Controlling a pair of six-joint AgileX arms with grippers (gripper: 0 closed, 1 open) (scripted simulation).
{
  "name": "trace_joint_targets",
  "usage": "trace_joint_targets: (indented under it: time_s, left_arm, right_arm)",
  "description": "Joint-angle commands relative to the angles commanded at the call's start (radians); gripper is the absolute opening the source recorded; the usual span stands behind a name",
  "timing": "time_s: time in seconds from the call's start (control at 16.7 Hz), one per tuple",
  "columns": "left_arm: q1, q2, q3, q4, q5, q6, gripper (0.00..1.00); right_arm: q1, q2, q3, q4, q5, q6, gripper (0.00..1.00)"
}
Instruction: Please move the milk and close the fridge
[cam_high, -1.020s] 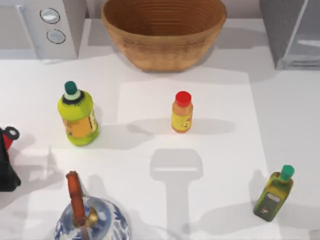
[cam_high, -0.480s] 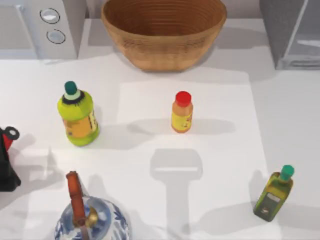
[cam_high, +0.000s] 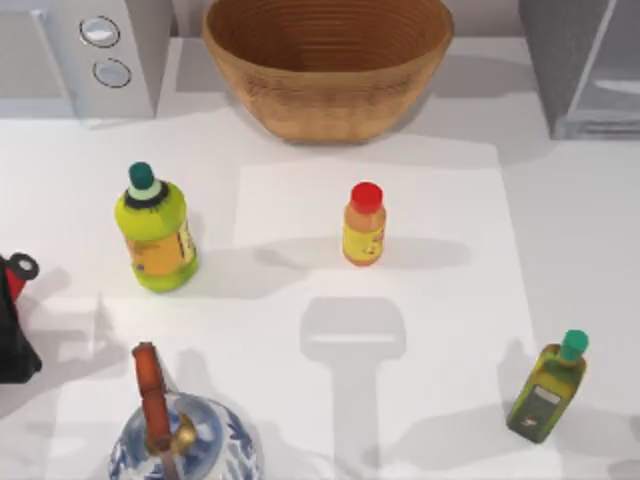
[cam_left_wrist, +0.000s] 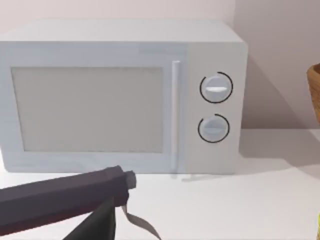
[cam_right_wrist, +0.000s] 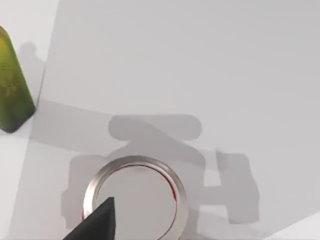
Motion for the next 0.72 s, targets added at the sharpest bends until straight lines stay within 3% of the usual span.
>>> trace_joint_targets:
  time_s: [0.24,0.72]
  left_arm:
    - [0.000,0.000,0.000,0.000,0.000,0.000,1.00]
    - [0.000,0.000,0.000,0.000,0.000,0.000,1.00]
  right_arm:
    - [-0.326,0.322,0.147,0.004,-0.153,-0.328,1.00]
    - [-1.049,1.135,0.397,0.010,-0.502,-1.119,1.00]
